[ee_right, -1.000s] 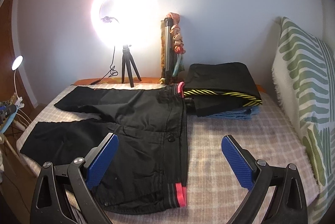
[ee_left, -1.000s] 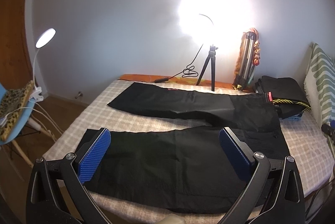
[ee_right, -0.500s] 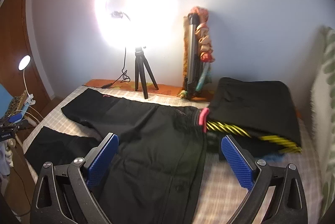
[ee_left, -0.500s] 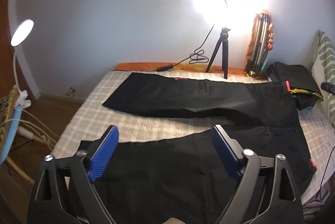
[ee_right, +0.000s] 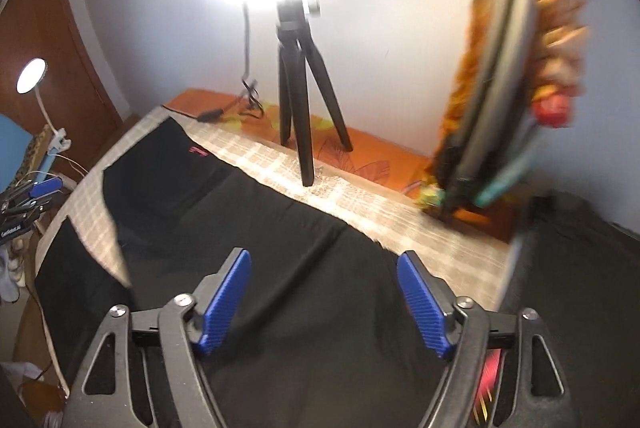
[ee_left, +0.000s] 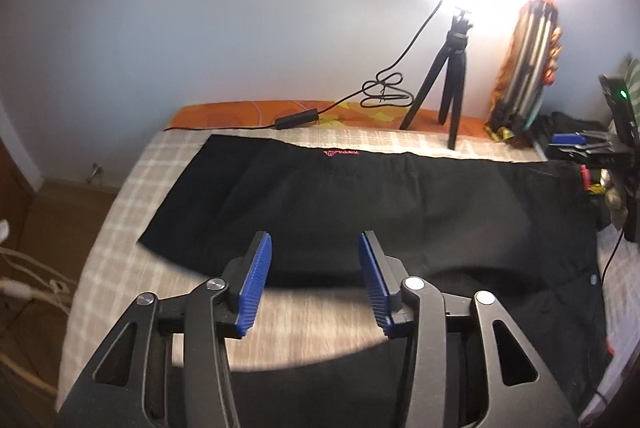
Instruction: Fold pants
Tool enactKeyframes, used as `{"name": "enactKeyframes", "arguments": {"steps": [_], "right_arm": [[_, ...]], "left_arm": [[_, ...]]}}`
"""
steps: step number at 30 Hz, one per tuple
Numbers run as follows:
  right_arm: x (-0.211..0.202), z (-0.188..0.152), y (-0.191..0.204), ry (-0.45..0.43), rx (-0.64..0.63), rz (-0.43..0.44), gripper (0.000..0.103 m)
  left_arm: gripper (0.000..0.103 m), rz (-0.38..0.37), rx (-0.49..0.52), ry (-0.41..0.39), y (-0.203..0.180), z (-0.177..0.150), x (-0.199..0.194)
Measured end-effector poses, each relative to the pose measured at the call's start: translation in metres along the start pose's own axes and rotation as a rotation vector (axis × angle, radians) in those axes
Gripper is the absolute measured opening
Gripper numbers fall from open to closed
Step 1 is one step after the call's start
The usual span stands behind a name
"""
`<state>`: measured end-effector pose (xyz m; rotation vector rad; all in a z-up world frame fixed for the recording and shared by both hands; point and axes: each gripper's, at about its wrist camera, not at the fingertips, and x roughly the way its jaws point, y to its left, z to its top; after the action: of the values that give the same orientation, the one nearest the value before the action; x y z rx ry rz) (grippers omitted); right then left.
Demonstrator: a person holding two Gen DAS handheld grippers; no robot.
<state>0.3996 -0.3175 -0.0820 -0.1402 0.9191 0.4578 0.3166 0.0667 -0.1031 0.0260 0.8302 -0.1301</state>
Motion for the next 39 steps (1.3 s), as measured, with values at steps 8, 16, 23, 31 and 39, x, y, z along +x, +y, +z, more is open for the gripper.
{"name": "enactKeyframes", "arguments": {"steps": [8,16,23,31,39], "right_arm": [[0.089,0.022,-0.011,0.102,0.008,0.063,0.076],[0.124,0.017,-0.031,0.179,0.016,0.103,0.077],[0.129,0.009,-0.005,0.188,-0.133,0.046,0.077],[0.115,0.007,0.012,0.183,-0.188,0.021,0.021],[0.079,-0.004,0.042,0.088,-0.199,0.028,0.008]], "left_arm": [[0.034,-0.046,0.023,0.119,-0.007,0.010,0.071],[0.028,-0.039,0.044,0.191,-0.009,-0.003,0.106],[0.028,-0.041,0.025,0.198,-0.005,-0.007,0.115],[0.028,-0.042,0.020,0.191,-0.005,-0.005,0.117],[0.063,-0.048,-0.047,0.158,0.013,0.000,0.091]]}}
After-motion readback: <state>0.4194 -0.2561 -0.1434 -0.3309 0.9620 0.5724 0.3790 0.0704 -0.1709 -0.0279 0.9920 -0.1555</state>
